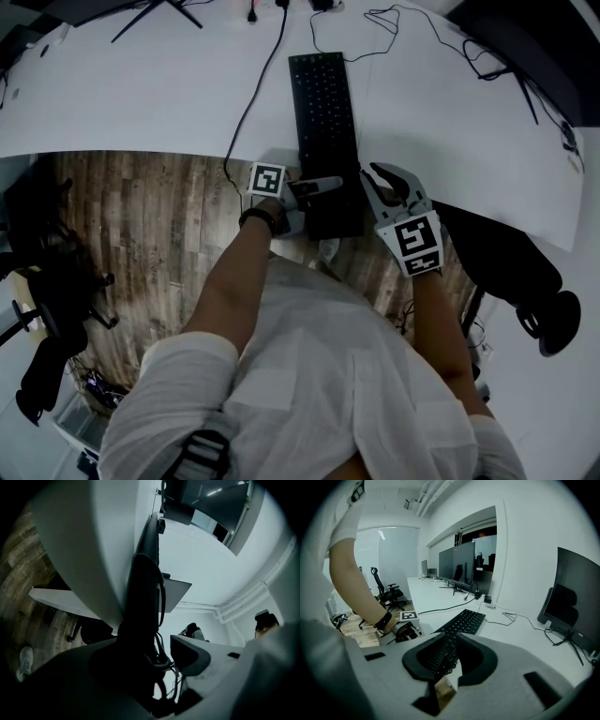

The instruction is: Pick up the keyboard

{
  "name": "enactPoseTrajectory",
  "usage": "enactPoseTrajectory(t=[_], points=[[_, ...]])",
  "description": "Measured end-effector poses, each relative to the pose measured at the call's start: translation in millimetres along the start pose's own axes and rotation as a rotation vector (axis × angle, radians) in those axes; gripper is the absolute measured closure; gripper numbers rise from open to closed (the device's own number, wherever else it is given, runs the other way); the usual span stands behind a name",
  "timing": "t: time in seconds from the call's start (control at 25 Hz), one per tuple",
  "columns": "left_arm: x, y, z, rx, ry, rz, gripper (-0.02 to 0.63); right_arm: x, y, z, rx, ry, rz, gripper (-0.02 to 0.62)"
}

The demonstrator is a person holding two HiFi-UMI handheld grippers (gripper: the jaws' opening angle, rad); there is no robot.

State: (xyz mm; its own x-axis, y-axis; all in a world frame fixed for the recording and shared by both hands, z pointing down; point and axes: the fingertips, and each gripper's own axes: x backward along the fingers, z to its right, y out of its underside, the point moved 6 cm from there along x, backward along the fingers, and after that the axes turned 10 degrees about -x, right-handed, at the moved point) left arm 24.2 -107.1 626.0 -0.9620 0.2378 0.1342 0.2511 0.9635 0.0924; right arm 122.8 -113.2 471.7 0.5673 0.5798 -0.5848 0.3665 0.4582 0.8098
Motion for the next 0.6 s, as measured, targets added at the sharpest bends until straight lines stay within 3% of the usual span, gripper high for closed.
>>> enactPoseTrajectory(t=[0.2,0.4,0.6], points=[[-4.0,0.6,-1.6,0.004,0.030,-0.017,0.350,-3.0,3.1,4.7,-0.020,0.004,-0.009,0.526],[-6.1,1.9,-1.7,0.007,-0.002,-0.024,0.445,-1.7,5.5,7.2,-0.030,0.012,-0.007,0.526],[-4.3,26.3,1.0,0.003,-0.022,-0.041,0.477,4.3,8.7,4.7,-0.032,0.015,0.001,0.526]])
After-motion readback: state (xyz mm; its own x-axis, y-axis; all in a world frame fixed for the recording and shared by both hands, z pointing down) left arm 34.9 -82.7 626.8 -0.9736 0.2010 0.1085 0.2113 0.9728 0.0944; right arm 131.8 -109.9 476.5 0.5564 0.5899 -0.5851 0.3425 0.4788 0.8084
